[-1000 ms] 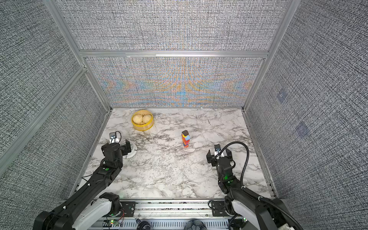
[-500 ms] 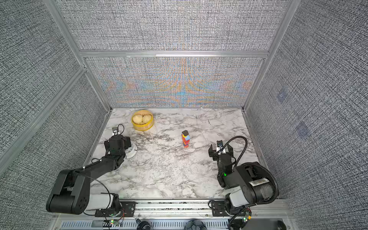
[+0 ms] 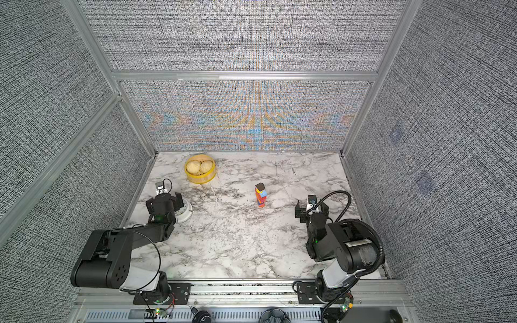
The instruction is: Build the wood block tower
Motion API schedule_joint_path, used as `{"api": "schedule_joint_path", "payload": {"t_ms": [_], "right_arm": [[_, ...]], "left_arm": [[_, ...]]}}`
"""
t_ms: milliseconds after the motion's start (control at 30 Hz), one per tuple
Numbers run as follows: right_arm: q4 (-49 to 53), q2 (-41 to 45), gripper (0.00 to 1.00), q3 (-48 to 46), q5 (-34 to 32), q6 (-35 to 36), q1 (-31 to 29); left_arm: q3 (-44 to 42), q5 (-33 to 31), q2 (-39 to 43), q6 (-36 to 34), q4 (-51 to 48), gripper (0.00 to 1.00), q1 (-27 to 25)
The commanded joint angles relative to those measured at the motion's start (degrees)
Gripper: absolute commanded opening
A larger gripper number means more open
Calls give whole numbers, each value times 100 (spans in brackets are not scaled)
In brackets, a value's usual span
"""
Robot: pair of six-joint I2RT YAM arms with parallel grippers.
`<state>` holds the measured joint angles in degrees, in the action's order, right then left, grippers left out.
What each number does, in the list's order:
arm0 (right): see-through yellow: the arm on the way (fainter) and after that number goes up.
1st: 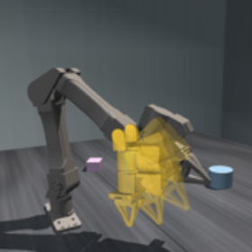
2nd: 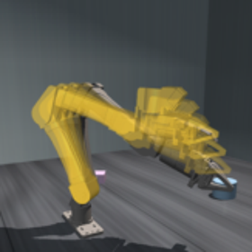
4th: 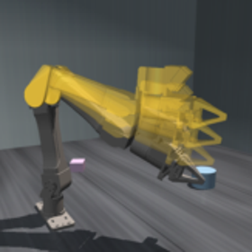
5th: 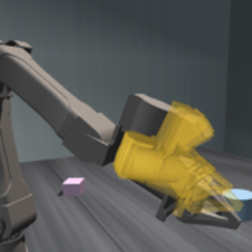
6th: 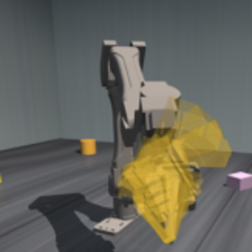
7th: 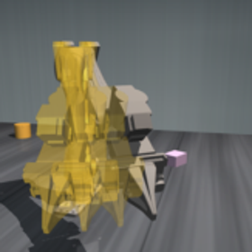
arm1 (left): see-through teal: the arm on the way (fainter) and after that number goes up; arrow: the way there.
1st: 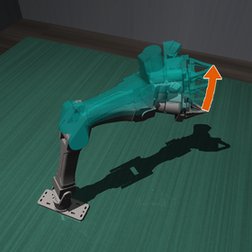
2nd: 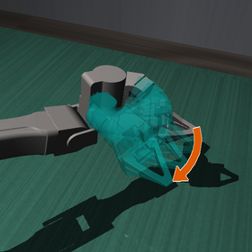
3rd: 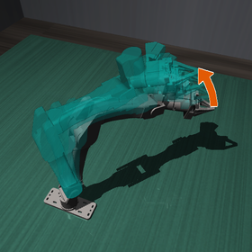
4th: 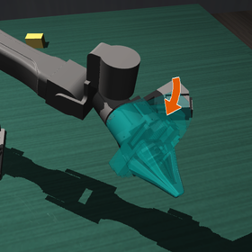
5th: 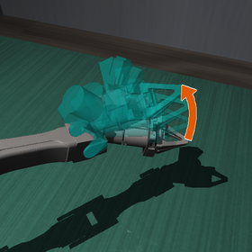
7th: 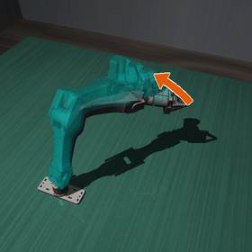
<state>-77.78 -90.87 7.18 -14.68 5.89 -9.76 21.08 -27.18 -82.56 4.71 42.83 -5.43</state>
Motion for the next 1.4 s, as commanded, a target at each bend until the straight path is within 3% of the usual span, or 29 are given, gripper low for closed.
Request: {"api": "schedule_joint_path", "payload": {"t_ms": [0,100,300,400,500,600,700,800,867,1367], "right_arm": [[-256,-55,99,62,123,13,0],[-244,-191,99,193,591,295,-14],[-214,-177,99,196,554,373,-74],[-216,-177,99,196,411,334,-82],[-212,-186,99,230,-65,148,-80],[-6,-144,99,322,-327,52,-84],[1306,97,99,901,-346,-40,-57],[2867,250,99,1552,680,-491,548],[2759,238,99,1518,953,-518,683],[2633,240,99,1462,800,-409,563]], "left_arm": [[-440,324,70,-183,1255,99,4],[-844,549,15,-275,2072,99,6],[-1160,1118,-511,-538,3273,99,6],[-773,1212,-847,-688,3003,99,1],[-304,1030,-335,-251,1300,99,76],[-203,1234,-576,-251,1456,99,257],[-72,1292,-467,-95,1025,99,330],[-140,1329,-542,-187,1299,99,340],[-146,1316,-499,-156,1236,99,341],[-180,1320,-508,-181,1327,99,333]]}}
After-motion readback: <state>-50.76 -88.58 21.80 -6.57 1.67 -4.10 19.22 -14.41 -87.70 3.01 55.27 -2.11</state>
